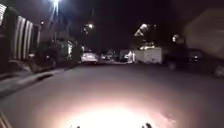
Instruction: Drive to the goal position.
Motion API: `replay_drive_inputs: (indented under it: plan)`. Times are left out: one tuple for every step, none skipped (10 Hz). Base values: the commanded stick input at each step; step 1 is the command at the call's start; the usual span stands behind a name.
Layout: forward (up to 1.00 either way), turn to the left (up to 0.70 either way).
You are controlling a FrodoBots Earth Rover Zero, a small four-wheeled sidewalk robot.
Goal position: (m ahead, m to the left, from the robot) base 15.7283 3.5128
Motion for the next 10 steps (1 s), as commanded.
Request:
replay_drive_inputs:
  plan:
    - [0.85,0.0]
    - [0.85,0.0]
    - [0.85,0.0]
    - [0.85,0.0]
    - [0.85,0.0]
    - [0.85,0.0]
    - [0.85,0.0]
    - [0.85,0.0]
    - [0.85,0.0]
    - [0.85,0.0]
